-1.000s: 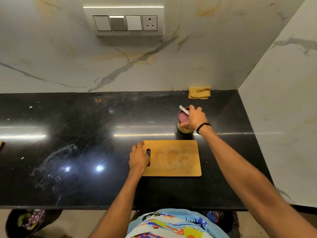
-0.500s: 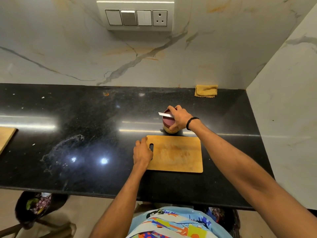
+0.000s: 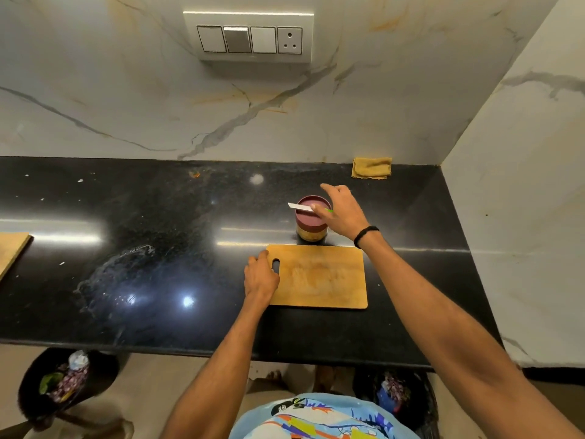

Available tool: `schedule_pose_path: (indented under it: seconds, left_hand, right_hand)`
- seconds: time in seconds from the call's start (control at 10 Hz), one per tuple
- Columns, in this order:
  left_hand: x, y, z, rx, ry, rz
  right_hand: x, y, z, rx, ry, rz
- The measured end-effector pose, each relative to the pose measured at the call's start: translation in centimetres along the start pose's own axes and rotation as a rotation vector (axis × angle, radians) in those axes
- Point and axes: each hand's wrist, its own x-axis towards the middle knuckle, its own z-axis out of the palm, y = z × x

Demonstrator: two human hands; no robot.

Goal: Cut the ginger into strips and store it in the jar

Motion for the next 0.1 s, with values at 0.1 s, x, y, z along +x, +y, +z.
schedule_pose_path:
  seconds: [0.1]
  left_hand:
    - [-0.75, -0.22, 0.08, -0.022, 0.03, 0.025]
  right_hand:
    - [-1.98, -0.11, -0.25, -0.015, 0.058, -0.004]
